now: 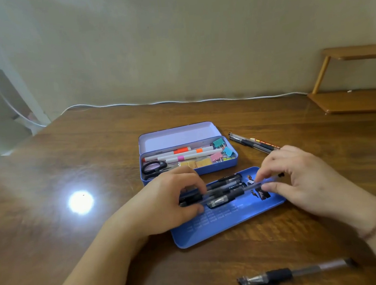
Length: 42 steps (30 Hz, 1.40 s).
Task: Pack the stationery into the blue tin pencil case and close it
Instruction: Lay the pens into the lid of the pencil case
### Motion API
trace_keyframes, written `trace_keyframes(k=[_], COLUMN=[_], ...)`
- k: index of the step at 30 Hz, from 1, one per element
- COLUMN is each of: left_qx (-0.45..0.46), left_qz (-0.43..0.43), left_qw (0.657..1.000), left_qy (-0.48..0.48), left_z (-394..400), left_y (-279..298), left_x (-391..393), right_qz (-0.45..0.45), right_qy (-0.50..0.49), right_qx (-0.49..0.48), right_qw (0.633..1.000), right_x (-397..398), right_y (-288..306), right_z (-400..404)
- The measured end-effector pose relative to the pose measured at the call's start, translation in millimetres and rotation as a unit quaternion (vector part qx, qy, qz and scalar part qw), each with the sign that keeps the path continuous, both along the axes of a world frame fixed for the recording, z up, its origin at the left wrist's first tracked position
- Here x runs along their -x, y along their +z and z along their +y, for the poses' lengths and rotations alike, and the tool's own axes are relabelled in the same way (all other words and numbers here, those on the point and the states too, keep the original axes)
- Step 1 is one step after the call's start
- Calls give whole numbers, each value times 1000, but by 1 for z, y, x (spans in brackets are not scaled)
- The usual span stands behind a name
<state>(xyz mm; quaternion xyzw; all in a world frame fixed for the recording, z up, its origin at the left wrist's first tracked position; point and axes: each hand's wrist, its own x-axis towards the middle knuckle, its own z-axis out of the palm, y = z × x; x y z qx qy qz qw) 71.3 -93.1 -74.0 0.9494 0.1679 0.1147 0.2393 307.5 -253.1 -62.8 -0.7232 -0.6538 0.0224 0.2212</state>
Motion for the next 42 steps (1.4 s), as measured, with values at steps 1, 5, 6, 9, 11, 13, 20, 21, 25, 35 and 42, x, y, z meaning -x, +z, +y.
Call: trace_keyframes(k=[1,5,6,9,11,13,20,21,25,35,42], left_qx=[6,42,50,59,58,59,35,33,22,14,2], left_qz=[7,20,20,33,40,39,33,33,35,12,4], left_qw=[1000,999,998,998,997,997,999,999,999,1000,1000], left_qy=[2,19,21,6,-6,-10,-18,-18,-21,-16,-25], left_z=[1,0,0,-2,0,1,-1,-2,-3,-1,-1], left_y=[2,9,10,11,11,11,10,10,10,8,4], left_x=[2,7,8,8,8,9,8,8,8,6,5], right_qz=[5,19,19,28,36,38,26,18,14,12,-20], right_qy=[2,27,37,60,68,68,79,80,63,0,-89], right_qx=[4,27,35,38,30,26,13,14,-2,-15,-78], right_qw=[1000,999,999,997,997,997,996,997,998,1000,993], right_x=[0,11,17,30,34,34,33,33,34,23,-2], right_y=[0,-2,-4,-10,-12,-13,-17,-17,-18,-15,-3], right_z=[0,6,8,15,17,18,17,17,18,16,14])
